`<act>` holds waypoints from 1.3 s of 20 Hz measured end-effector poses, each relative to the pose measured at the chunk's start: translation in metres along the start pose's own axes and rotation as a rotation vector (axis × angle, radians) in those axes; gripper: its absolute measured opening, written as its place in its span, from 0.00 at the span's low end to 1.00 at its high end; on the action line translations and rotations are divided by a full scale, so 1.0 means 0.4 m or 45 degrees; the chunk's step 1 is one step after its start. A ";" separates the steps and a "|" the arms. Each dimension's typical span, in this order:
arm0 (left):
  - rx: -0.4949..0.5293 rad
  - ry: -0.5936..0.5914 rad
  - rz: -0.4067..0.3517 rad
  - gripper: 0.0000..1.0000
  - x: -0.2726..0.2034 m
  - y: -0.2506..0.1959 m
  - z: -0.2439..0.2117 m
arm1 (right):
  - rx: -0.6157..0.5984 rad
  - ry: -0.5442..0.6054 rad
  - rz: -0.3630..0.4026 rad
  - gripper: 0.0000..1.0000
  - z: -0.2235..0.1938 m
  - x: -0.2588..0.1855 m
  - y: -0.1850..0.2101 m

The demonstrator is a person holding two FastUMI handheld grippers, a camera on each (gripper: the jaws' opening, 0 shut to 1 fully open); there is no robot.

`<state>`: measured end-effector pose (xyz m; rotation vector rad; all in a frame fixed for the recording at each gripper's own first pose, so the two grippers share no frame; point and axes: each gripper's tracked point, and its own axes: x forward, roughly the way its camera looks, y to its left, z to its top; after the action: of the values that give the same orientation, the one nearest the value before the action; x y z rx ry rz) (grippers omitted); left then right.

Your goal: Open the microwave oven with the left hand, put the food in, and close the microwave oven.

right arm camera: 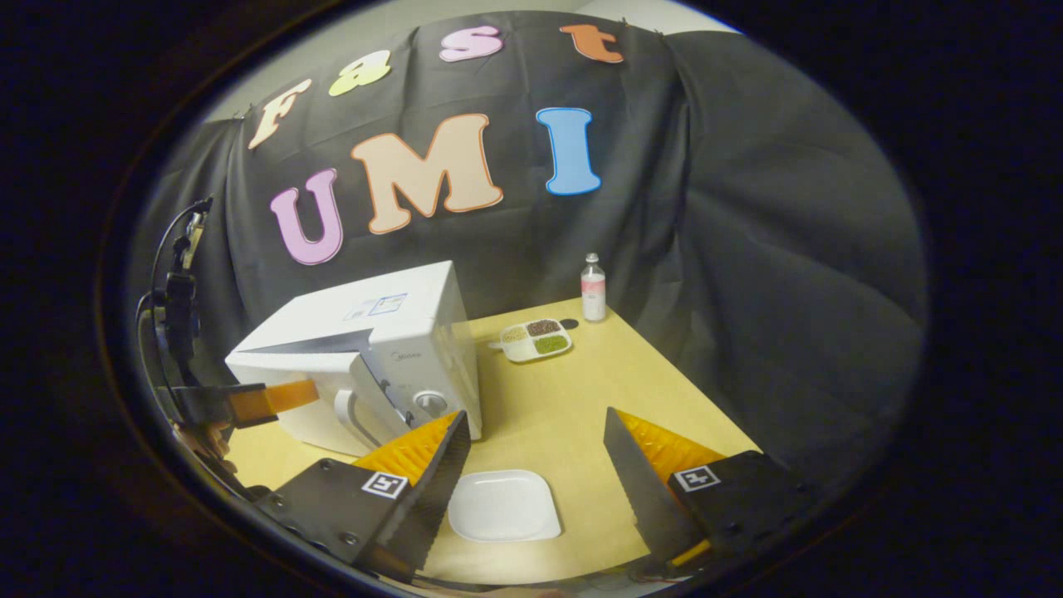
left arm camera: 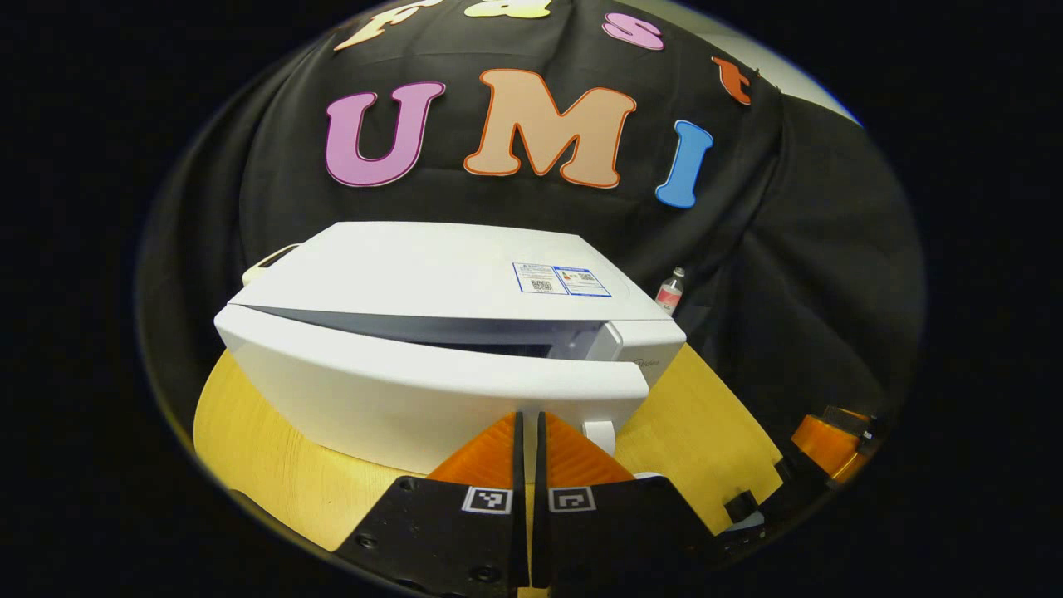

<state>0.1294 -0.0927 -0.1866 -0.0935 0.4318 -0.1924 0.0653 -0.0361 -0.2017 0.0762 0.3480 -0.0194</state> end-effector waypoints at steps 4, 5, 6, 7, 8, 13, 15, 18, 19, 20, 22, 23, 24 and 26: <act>-0.010 -0.012 0.000 0.02 0.018 -0.013 0.010 | 0.016 -0.003 0.000 1.00 0.000 -0.001 -0.002; -0.007 -0.020 0.001 0.02 0.025 -0.016 0.014 | 0.015 -0.003 0.001 0.92 0.001 -0.003 -0.001; -0.005 -0.031 0.002 0.02 0.030 -0.020 0.021 | 0.013 -0.006 0.005 0.92 0.001 -0.001 0.002; -0.005 -0.043 0.002 0.02 0.035 -0.024 0.029 | 0.008 -0.009 0.010 1.00 0.003 -0.004 0.006; -0.009 -0.053 0.001 0.02 0.040 -0.029 0.036 | 0.002 -0.011 0.014 1.00 0.002 -0.004 0.007; -0.032 -0.062 0.027 0.03 0.061 -0.016 0.043 | -0.017 -0.013 0.024 0.92 0.004 -0.009 0.007; -0.065 -0.049 0.023 0.02 0.065 -0.013 0.035 | -0.010 -0.016 0.018 1.00 0.002 -0.008 -0.003; -0.114 -0.053 0.019 0.01 0.070 -0.003 0.033 | 0.012 -0.017 0.014 0.92 0.004 -0.003 -0.010; -0.124 -0.057 0.015 0.01 0.070 0.000 0.034 | 0.015 -0.015 0.015 0.92 0.001 0.000 -0.009; -0.132 -0.059 0.013 0.01 0.072 0.002 0.036 | 0.014 -0.012 0.016 1.00 0.000 0.000 -0.009; -0.149 -0.066 0.016 0.01 0.073 0.005 0.037 | 0.001 -0.006 0.019 1.00 -0.003 0.005 -0.006; -0.157 -0.070 0.016 0.01 0.074 0.015 0.044 | -0.009 0.000 0.024 1.00 -0.006 0.007 -0.002; -0.159 -0.071 0.015 0.01 0.073 0.014 0.039 | -0.022 0.005 0.030 1.00 -0.007 0.009 0.003; -0.145 -0.065 0.012 0.01 0.075 0.015 0.038 | -0.046 0.005 0.032 1.00 -0.005 0.011 0.007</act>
<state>0.1635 -0.0922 -0.1859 -0.2081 0.3919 -0.1559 0.0689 -0.0333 -0.2051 0.0449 0.3514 0.0121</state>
